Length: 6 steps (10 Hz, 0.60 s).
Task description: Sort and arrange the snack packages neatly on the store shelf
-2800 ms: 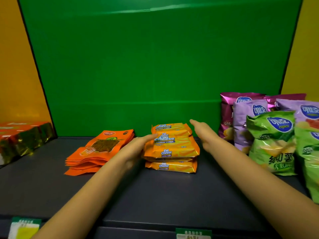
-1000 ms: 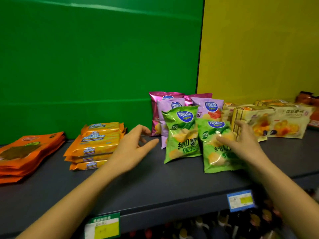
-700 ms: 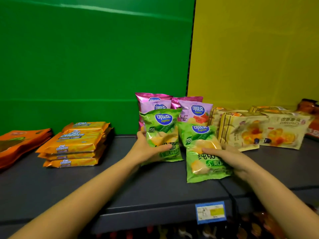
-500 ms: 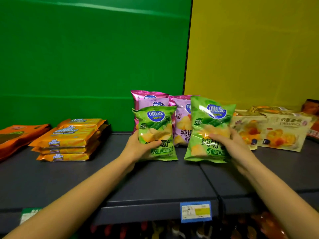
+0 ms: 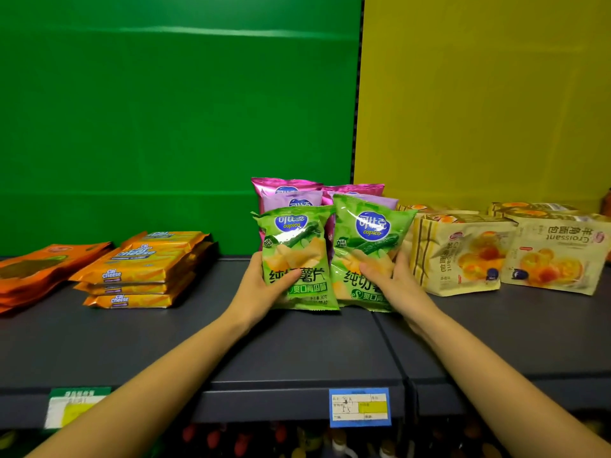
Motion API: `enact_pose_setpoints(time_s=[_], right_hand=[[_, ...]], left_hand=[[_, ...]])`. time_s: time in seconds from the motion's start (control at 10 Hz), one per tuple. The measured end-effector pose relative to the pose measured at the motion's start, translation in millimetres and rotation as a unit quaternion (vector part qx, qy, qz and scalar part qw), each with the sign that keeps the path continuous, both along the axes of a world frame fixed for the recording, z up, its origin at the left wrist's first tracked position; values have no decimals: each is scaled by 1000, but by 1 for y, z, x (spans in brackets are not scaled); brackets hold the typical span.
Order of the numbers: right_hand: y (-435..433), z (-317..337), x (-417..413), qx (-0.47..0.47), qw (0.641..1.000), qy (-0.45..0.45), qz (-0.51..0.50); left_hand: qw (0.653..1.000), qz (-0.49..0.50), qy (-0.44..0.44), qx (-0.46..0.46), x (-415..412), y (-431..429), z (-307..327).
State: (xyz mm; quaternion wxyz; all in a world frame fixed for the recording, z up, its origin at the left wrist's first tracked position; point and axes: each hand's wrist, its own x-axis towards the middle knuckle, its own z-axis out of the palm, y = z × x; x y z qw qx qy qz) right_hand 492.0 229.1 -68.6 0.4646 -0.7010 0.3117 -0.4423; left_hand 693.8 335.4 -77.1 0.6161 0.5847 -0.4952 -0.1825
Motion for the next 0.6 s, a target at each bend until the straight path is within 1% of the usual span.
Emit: enact_pose_setpoints(time_s=[0.2, 0.4, 0.5, 0.6], right_hand=[[2, 1, -1, 22, 999, -18, -25], [3, 3, -9, 33, 999, -5, -41], [4, 3, -9, 32, 999, -10, -26], [12, 13, -15, 24, 999, -16, -29]], left_hand=[[1000, -4, -9, 14, 2, 3, -4], [1000, 12, -6, 4, 2, 4, -3], [1000, 20, -11, -4, 1, 4, -4], [998, 48, -30, -25, 0, 9, 2]])
